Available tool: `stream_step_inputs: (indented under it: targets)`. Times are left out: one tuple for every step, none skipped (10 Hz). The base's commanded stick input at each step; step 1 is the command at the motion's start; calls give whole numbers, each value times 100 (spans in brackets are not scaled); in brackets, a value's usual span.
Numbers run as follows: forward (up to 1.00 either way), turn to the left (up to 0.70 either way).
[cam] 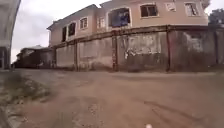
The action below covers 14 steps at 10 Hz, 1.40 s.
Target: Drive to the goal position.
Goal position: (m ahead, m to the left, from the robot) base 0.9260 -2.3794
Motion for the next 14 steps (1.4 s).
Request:
stream_step_inputs:
  targets:
    - [70,33]
    - [70,12]
    - [70,0]
    - [70,0]
    - [70,34]
    - [70,35]
    - [70,34]
    - [70,33]
    - [70,0]
    - [70,6]
    - [70,25]
    - [70,35]
    - [70,35]
    - [70,35]
